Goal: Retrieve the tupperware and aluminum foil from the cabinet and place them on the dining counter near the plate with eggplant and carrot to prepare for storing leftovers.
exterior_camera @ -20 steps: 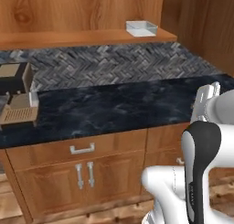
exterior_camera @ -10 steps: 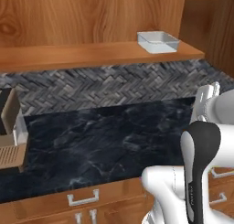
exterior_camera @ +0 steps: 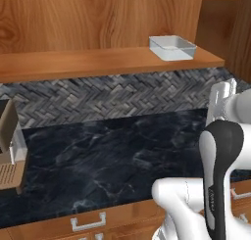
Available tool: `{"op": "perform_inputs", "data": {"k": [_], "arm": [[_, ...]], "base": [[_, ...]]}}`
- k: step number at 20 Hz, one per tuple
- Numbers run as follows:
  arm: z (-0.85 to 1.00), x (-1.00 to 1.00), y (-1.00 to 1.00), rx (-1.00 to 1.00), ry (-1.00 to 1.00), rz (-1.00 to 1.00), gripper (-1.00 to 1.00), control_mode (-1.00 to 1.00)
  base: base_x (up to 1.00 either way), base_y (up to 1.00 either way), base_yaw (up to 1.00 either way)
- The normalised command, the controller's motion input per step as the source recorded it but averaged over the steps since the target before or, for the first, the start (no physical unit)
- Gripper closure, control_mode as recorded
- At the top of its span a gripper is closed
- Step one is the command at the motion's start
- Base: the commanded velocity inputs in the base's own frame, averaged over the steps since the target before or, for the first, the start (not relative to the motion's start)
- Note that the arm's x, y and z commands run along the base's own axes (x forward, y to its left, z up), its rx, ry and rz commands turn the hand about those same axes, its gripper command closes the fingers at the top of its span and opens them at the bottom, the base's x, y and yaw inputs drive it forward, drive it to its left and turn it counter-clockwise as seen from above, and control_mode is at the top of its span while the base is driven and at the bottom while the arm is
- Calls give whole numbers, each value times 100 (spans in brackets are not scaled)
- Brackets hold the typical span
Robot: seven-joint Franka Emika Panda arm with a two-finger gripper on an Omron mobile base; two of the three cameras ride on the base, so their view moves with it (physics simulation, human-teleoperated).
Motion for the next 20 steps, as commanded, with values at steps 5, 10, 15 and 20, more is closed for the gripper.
{"op": "perform_inputs", "data": {"k": [5,10,15,20], "arm": [[37,0,1,-32,1,18,-100,-100],[15,0,0,-46,0,5,-100,-100],[19,7,-5,-42,0,0,-100,-100],[40,15,-14,-38,0,-3,-100,-100]], "base": [[0,0,0],[0,0,0],[0,0,0],[0,0,0]]}}
